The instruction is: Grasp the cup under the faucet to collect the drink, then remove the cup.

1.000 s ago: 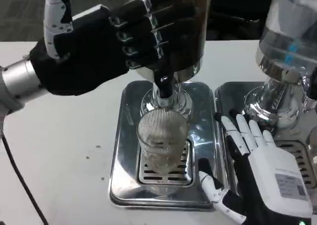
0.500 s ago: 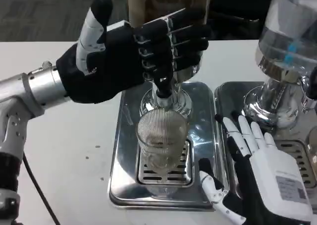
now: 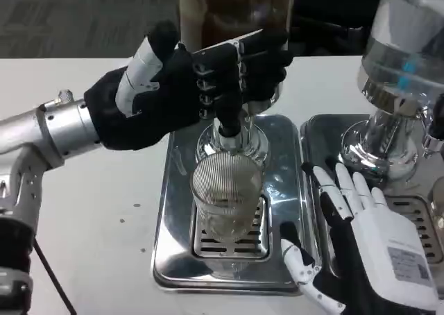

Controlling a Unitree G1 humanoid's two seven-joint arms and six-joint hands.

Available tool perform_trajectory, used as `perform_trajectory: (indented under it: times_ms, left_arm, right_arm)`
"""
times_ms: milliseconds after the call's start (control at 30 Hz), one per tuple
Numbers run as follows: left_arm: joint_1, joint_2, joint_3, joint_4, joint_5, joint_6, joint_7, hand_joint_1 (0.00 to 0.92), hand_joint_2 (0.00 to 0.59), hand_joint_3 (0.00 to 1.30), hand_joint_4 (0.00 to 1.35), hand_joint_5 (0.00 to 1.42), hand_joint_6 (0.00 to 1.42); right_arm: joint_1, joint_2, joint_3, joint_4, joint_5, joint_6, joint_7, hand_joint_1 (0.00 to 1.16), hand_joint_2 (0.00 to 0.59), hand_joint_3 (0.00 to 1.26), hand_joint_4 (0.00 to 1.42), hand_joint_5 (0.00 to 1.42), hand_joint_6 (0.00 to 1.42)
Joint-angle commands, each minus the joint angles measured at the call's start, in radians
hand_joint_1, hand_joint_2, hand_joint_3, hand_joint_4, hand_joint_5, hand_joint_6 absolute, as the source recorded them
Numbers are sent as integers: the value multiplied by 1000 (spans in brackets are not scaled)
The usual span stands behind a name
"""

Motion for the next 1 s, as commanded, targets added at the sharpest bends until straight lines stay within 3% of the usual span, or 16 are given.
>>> perform_trajectory:
  times_ms: [33, 233, 567, 1000]
  left_arm:
    - [28, 6, -12, 10, 36, -53, 5, 0, 32, 0, 0, 0, 0]
    - [59, 24, -35, 13, 70, -137, 0, 0, 31, 0, 0, 0, 0]
    - [93, 40, -82, 17, 157, -354, 37, 0, 22, 0, 0, 0, 0]
    - [107, 66, -155, 42, 217, -518, 98, 0, 24, 13, 0, 0, 0]
  right_arm:
    - [-9, -3, -3, 2, 20, 5, 1, 321, 469, 115, 0, 0, 0]
    - [-13, -13, -10, -2, 33, 6, 9, 321, 469, 115, 0, 0, 0]
    - [-14, -18, -17, -2, 46, 8, 14, 321, 469, 115, 0, 0, 0]
    - [-10, -19, -21, -9, 52, 9, 18, 321, 469, 115, 0, 0, 0]
